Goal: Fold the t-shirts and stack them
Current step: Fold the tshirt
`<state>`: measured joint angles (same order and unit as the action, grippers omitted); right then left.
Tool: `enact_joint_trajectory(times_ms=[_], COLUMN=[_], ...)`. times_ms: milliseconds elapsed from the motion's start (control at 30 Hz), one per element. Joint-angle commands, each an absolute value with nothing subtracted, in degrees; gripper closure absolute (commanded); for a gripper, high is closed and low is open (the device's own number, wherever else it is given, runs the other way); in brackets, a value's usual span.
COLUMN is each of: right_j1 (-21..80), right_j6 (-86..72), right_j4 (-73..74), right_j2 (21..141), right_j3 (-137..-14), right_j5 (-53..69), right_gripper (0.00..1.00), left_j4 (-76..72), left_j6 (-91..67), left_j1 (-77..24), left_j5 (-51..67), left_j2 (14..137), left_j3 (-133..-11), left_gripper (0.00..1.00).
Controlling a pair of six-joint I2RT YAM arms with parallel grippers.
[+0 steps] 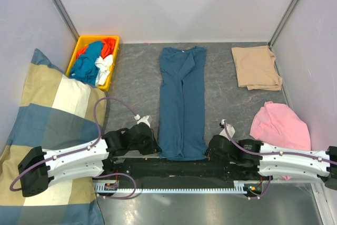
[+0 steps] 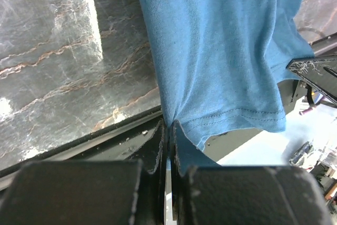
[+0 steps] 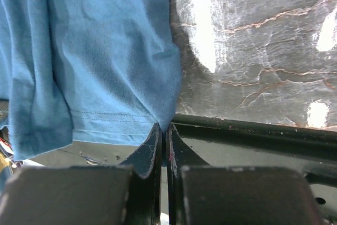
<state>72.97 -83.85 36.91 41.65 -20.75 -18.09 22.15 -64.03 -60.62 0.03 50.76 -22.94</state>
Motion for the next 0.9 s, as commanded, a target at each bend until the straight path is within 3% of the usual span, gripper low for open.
enact_joint_trajectory(times_ms=[0, 433, 700, 867], right_j1=[73.13, 72.78, 67.34, 61.10], right_j6=[-81.57, -75.60, -67.86, -55.77], right_j4=[39.55, 43.68, 44.65, 35.62], right_j2=[43.50, 47.81, 55.62, 61.51], right_j3=[-24.86, -39.80, -48.07, -49.22], right_j5=[-19.69, -32.68, -48.31, -50.89], right_gripper=[0.96, 0.93, 0.91, 0.91], left_j4=[24.96, 26.89, 24.88, 21.71], left_j6=[-65.31, -54.59, -46.33, -43.25], left_j1=[-61.08, -59.77, -48.18, -41.59], left_j5=[1.22, -4.57, -4.40, -2.38], left_j2=[50.88, 62.83, 70.57, 75.05], left_j3=[-25.57, -45.93, -54.31, -57.91], left_gripper=[0.98, 0.98, 0.98, 0.98])
